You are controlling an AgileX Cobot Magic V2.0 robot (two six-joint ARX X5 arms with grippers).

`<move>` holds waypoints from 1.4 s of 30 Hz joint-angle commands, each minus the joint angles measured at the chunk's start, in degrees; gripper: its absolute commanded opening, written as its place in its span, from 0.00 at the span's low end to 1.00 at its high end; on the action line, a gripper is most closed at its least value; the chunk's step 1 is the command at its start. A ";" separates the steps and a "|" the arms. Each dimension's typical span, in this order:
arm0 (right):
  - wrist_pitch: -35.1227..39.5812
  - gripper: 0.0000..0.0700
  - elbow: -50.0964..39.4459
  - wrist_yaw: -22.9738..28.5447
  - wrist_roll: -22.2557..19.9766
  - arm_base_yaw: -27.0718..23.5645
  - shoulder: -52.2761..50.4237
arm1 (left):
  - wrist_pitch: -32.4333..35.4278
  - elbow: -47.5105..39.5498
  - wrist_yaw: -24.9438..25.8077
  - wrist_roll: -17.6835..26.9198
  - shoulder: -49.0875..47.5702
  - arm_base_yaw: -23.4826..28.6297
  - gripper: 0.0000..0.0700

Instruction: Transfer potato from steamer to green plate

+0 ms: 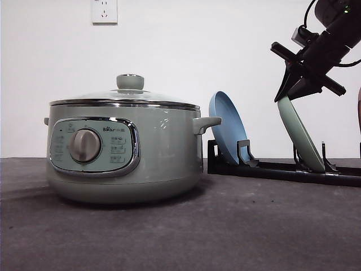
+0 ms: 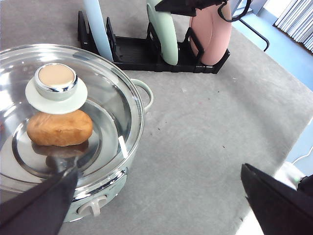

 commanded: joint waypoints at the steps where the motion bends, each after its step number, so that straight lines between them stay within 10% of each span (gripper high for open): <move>1: 1.09 0.00 1.43 -2.76 -0.34 -0.16 0.54 | 0.42 1.53 0.27 0.68 0.26 -0.26 1.00; 14: -2.91 0.00 1.75 -10.48 -0.11 0.19 -12.26 | 0.42 1.53 0.29 0.63 0.26 -0.26 1.00; 24: -19.54 0.00 1.74 -10.88 -12.09 4.67 -25.33 | 0.56 1.53 0.27 0.66 0.26 -0.26 1.00; 31: -34.68 0.00 1.68 5.65 -20.95 14.86 -31.16 | 0.63 1.53 0.27 0.66 0.31 -0.26 1.00; 42: -47.38 0.00 1.49 27.18 -17.59 34.57 -33.13 | 0.57 1.53 0.27 0.67 0.31 -0.26 1.00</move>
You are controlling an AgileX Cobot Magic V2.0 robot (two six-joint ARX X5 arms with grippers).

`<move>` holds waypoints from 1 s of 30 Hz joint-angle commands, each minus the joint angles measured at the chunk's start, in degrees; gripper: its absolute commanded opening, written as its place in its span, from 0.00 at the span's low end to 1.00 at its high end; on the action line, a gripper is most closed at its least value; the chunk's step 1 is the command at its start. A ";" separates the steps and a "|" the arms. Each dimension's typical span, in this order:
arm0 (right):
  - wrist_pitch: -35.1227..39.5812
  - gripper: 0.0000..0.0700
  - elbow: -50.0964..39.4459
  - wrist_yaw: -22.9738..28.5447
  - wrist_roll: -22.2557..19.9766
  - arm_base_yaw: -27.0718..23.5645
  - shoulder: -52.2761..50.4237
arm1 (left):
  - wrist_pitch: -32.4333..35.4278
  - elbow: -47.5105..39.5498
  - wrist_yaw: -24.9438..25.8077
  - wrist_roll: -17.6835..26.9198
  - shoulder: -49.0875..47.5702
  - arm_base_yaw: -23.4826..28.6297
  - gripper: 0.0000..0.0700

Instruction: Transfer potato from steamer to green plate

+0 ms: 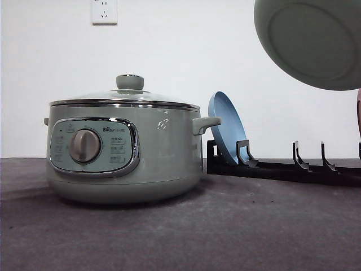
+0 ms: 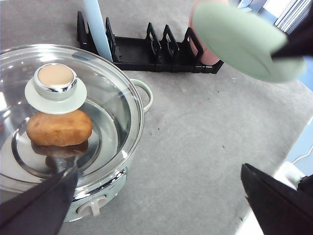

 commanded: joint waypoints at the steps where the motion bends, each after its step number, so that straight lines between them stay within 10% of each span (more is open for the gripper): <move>1: -0.71 0.00 1.09 4.77 2.36 3.37 0.37 | 0.55 1.53 0.28 0.69 0.28 -0.26 1.00; 12: -2.67 0.00 -6.87 20.62 14.06 18.72 0.35 | 0.60 1.53 0.28 0.77 0.33 -0.25 1.00; 30: 24.89 0.00 -38.75 24.20 23.36 26.89 0.74 | 0.67 1.53 0.26 1.21 0.35 -0.26 1.00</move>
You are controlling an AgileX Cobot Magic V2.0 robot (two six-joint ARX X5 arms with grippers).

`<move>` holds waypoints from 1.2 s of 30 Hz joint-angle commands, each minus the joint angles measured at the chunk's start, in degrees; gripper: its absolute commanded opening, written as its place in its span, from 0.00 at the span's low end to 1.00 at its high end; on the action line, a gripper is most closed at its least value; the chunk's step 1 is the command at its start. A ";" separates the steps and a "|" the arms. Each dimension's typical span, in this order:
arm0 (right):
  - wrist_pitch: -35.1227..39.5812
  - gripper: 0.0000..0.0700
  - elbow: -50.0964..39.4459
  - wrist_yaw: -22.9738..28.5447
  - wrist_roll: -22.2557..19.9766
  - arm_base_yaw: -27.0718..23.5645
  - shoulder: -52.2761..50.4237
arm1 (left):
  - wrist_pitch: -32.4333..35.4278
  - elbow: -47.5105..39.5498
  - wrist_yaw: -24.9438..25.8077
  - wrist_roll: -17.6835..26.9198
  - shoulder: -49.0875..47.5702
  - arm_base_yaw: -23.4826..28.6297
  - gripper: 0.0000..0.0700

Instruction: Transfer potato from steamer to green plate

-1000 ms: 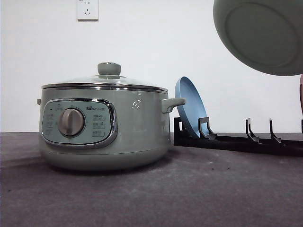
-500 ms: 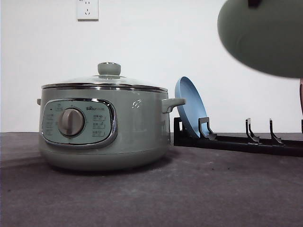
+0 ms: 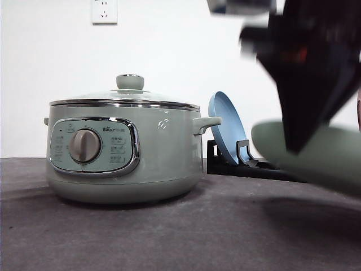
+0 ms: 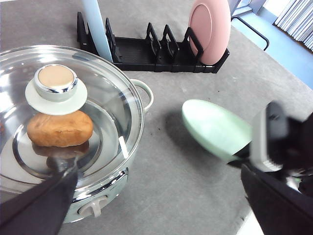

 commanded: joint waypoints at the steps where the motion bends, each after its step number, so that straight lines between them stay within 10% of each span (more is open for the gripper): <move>1: 3.11 0.00 -1.36 0.66 1.28 0.70 0.96 | 0.67 1.53 0.27 0.74 0.35 -0.26 1.00; 19: 12.85 0.01 -4.65 -1.20 0.25 0.70 8.77 | 0.59 1.51 0.26 0.70 0.35 -0.26 1.00; 28: 11.98 0.69 -1.00 -9.65 3.49 0.02 8.16 | 0.63 1.51 0.26 0.70 0.35 -0.26 1.00; 36: 4.65 0.89 10.56 -16.09 0.73 -3.56 4.31 | 0.61 1.51 0.27 0.72 0.35 -0.26 1.00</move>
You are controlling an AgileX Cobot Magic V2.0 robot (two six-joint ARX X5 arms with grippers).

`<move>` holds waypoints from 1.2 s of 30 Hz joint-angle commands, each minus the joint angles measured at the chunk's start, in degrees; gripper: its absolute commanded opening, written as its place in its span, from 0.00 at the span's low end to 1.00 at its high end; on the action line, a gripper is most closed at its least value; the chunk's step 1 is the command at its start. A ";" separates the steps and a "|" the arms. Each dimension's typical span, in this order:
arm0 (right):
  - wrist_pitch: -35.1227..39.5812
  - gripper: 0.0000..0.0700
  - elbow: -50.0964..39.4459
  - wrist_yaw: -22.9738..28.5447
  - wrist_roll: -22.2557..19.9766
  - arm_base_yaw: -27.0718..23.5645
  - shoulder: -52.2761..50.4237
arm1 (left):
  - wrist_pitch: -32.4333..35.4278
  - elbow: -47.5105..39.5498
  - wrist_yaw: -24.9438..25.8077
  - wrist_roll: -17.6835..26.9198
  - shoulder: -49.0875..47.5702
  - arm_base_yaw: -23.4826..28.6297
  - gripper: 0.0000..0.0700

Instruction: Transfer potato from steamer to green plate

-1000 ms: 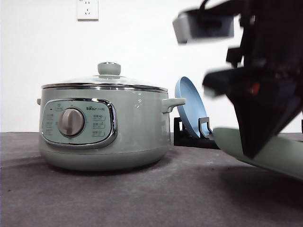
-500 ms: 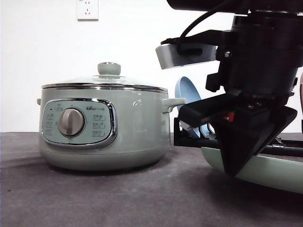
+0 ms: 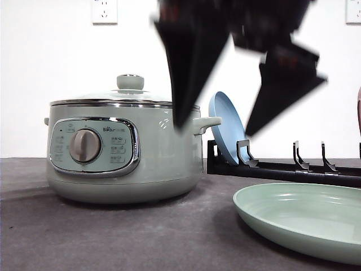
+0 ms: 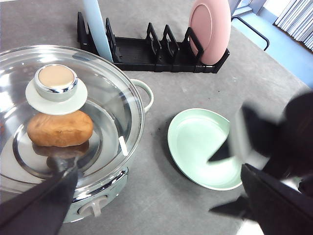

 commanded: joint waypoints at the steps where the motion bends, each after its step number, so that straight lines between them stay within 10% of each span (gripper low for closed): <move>1: -0.66 0.89 3.49 -1.28 -2.50 -0.56 -1.18 | 0.59 1.51 0.26 0.72 0.35 -0.26 1.00; 16: -11.41 1.00 13.82 -8.12 -16.51 -22.41 -20.38 | 0.61 1.49 0.24 0.74 0.39 -0.26 1.00; 36: -11.22 1.00 -3.14 -13.22 -11.50 -29.54 -44.56 | -2.96 3.72 -2.01 -2.47 3.38 -0.26 1.00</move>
